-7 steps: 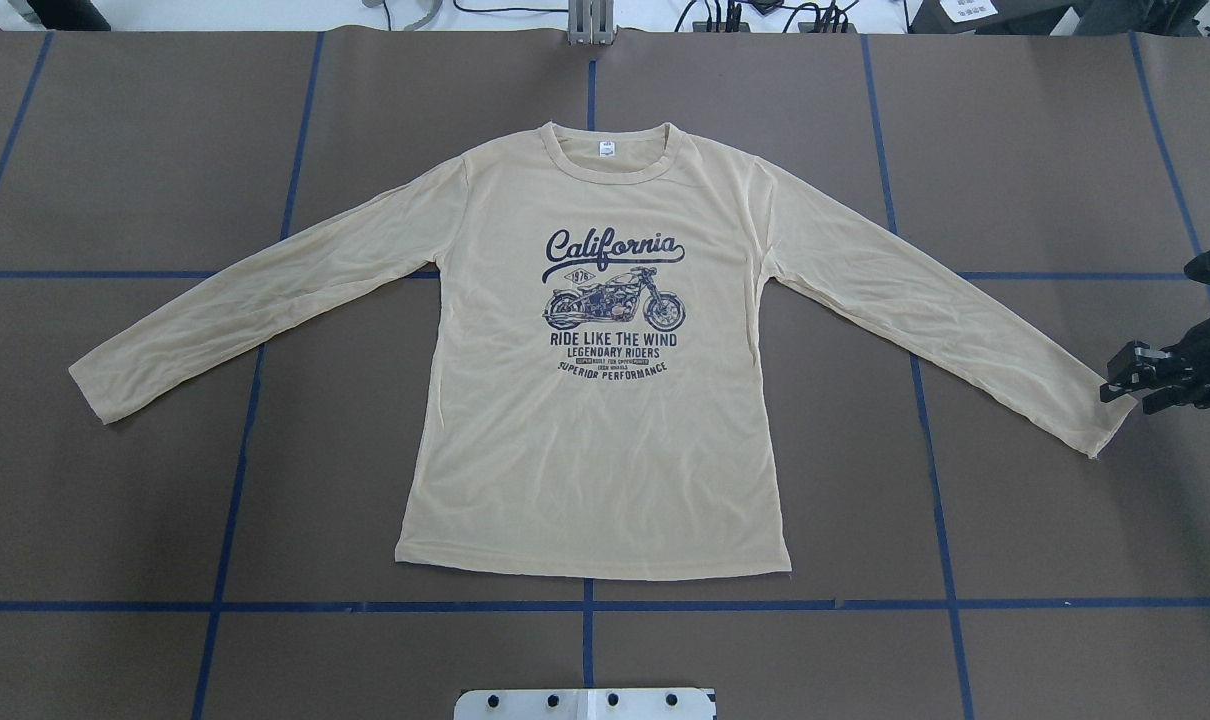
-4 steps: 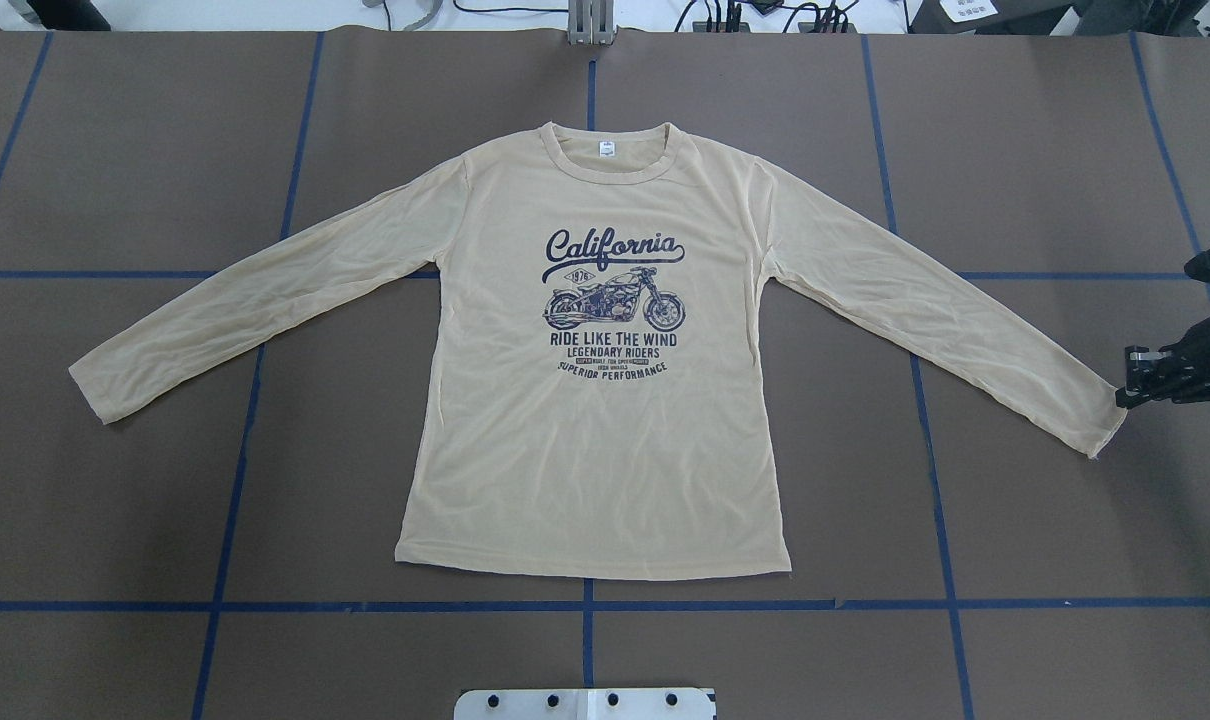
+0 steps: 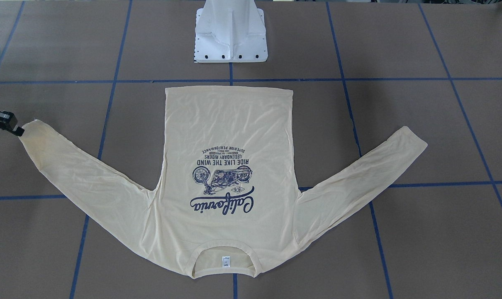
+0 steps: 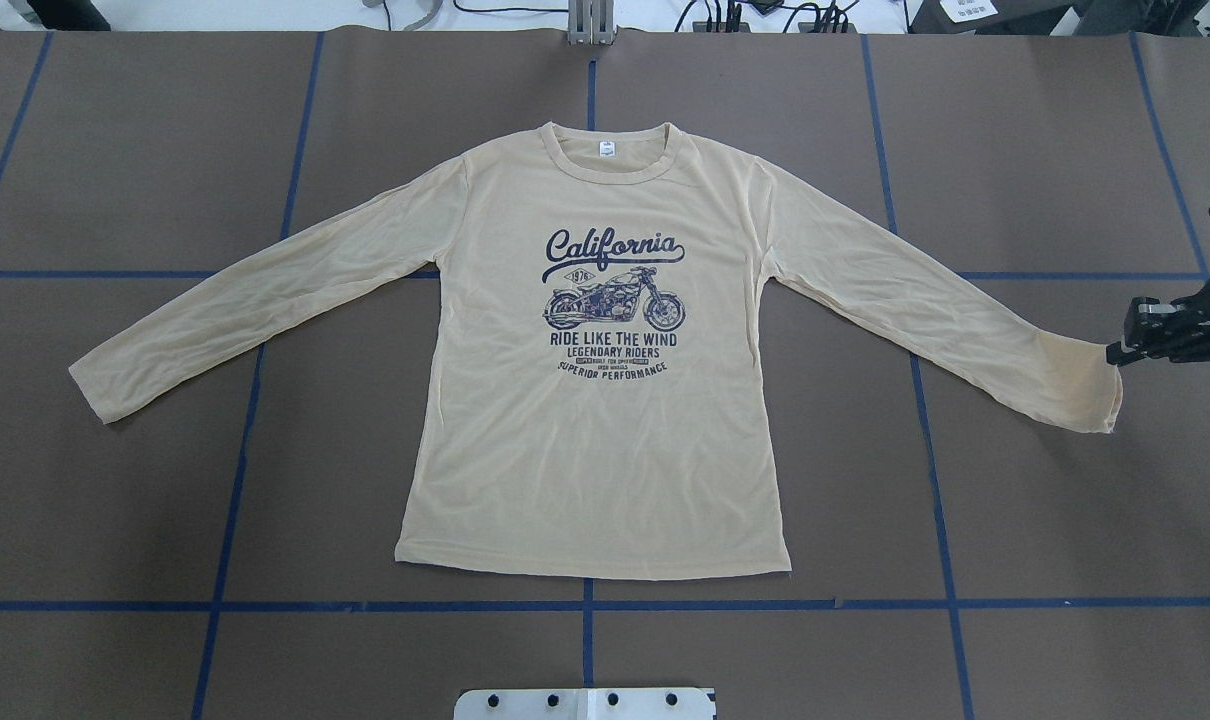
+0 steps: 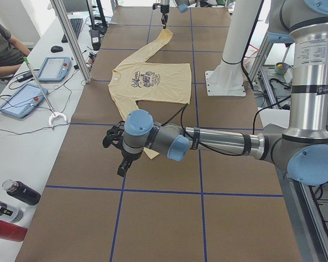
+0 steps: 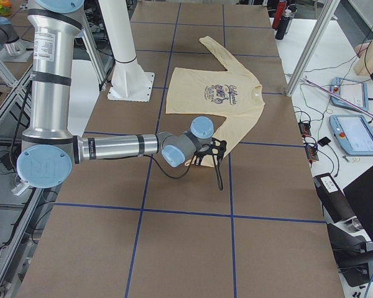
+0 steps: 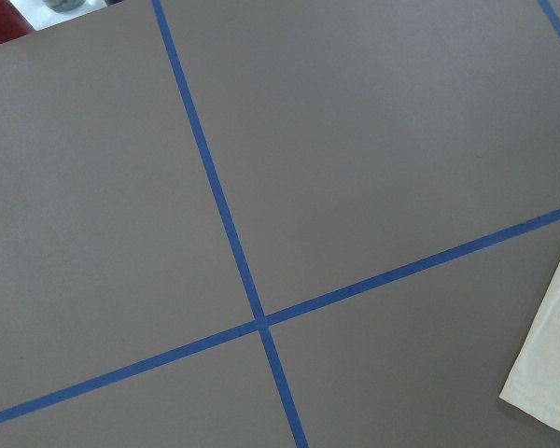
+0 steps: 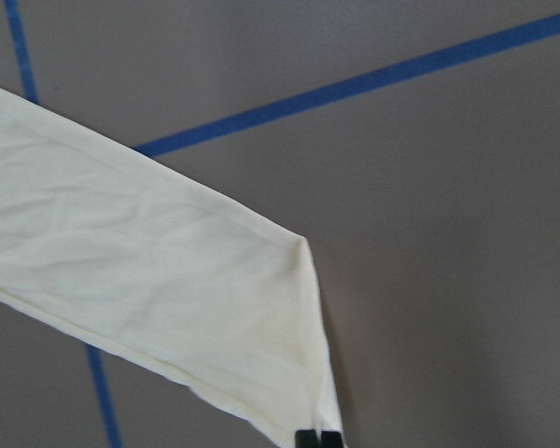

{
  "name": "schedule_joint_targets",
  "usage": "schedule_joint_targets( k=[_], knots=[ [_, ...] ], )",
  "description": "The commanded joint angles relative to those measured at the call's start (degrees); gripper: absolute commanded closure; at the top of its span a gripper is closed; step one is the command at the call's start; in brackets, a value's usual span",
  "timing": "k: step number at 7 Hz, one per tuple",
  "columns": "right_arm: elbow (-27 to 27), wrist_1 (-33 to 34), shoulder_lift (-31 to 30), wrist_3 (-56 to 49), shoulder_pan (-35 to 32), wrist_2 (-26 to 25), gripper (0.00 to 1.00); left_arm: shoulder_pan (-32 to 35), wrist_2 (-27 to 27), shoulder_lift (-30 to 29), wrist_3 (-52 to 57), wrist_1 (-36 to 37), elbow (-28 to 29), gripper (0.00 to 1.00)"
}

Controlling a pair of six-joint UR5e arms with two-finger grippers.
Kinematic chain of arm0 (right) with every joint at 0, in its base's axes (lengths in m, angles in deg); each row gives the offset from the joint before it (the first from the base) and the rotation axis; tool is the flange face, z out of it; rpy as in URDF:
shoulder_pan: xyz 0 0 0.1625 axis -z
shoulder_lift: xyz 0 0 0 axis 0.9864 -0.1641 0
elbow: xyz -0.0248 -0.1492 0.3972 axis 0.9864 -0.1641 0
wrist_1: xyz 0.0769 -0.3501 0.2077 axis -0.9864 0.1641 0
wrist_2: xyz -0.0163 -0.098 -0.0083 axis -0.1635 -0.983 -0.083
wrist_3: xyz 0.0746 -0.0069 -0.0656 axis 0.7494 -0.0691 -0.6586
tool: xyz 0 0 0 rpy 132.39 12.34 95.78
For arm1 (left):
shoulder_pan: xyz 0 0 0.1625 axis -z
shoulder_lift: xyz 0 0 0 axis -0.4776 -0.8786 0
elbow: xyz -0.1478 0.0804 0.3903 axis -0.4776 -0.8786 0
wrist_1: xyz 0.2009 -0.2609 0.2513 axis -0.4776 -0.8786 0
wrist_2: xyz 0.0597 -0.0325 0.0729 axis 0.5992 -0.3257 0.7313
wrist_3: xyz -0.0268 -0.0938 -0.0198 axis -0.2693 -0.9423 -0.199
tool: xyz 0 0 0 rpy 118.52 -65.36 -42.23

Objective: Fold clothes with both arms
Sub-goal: 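Grasp the sleeve cuff with the right gripper and lift it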

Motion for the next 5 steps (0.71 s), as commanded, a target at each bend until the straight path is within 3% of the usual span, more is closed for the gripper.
schedule_joint_targets(
  k=[1, 3, 5],
  knots=[
    [1.6, 4.0, 12.0, 14.3, 1.4, -1.0, 1.00, -0.1, 0.0, 0.0, 0.0, 0.0, 0.1, 0.00],
    [-1.6, 20.9, 30.9, 19.7, 8.1, -10.6, 1.00, -0.1, 0.0, -0.1, 0.1, 0.0, 0.2, 0.00],
    [-11.4, 22.9, 42.2, 21.8, 11.3, -15.1, 1.00, -0.1, 0.1, -0.1, 0.1, 0.0, 0.4, 0.00]
  ],
)
